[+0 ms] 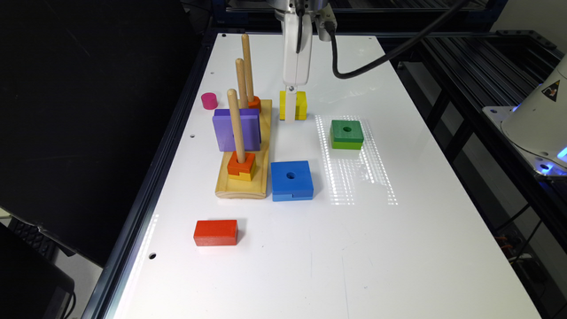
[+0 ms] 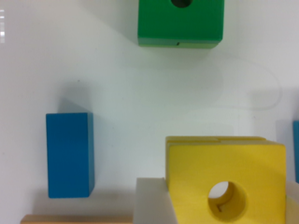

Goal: Pick up yellow block.

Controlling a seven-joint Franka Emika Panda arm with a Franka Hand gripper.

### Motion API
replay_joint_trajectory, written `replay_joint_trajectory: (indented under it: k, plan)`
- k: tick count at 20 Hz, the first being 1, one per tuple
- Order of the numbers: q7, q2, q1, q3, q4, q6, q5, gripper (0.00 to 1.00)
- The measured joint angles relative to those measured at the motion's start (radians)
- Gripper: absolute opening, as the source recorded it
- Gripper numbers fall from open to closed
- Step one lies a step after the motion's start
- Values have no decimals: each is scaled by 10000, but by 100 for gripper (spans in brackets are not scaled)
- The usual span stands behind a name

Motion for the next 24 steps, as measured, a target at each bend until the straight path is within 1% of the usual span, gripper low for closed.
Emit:
replay_joint_trajectory:
  k: [3,4,7,8,9,12,14,16,18,24]
  plan:
    - [0,-68,0,1,14,-20,0,0]
    - [0,-210,-1,2,45,-143,2,0]
    - [0,-968,-1,14,45,-871,29,0]
    - [0,-1108,-1,17,24,-994,36,0]
    - [0,-1184,-1,19,0,-1044,37,0]
    - [0,-1158,-2,19,-18,-1035,38,0]
    - [0,-1245,-2,19,30,-1092,39,0]
    - [0,-1558,-2,20,105,-1428,48,0]
    - [0,-1858,-2,23,101,-1713,67,0]
    - [0,-1862,-2,26,98,-1749,76,0]
